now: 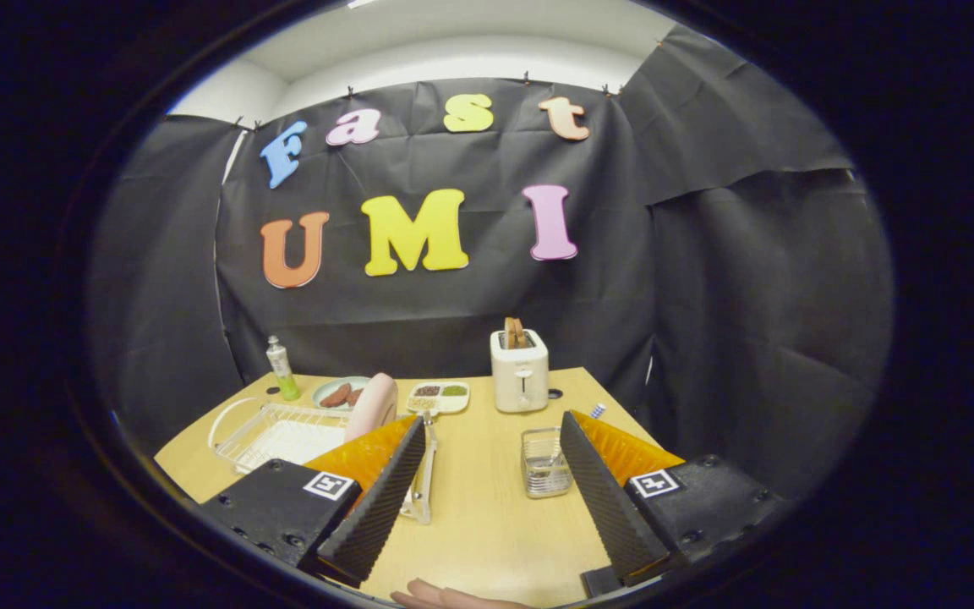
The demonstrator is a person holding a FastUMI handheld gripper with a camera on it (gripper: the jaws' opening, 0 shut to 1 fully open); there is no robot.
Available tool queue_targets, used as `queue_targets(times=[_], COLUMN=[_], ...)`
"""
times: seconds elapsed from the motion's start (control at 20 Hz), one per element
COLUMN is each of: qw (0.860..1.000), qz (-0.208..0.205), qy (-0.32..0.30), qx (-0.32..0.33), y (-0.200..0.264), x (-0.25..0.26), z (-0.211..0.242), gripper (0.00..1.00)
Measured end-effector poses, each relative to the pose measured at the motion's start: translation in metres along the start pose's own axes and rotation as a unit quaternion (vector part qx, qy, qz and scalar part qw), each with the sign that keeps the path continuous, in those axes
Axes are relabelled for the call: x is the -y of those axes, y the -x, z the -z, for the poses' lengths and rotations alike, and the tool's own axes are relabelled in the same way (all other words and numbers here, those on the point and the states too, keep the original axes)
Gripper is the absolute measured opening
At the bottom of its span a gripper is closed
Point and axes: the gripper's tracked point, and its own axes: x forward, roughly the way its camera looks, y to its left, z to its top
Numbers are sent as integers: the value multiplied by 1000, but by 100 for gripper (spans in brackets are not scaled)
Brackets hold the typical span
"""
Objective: Take the plate from the dish rack, then take the spoon from the basket and place it into the plate.
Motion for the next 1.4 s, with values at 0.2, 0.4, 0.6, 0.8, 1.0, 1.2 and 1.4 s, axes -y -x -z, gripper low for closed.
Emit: queue_targets(times=[0.2,0.4,0.6,0.8,1.0,1.2,1.4], qw=[998,989,973,957,937,910,893], qz=[-14,-56,-55,-15,34,79,94], qy=[23,41,51,66,87,110,139], qx=[-54,-133,-219,-282,-337,-392,-418], y=[-44,-85,-125,-152,-164,-164,-168], x=[-44,-106,-140,-145,-139,-140,-147], z=[-16,-25,-20,-16,-7,6,15], gripper=[100,100,100,100,90,72,52])
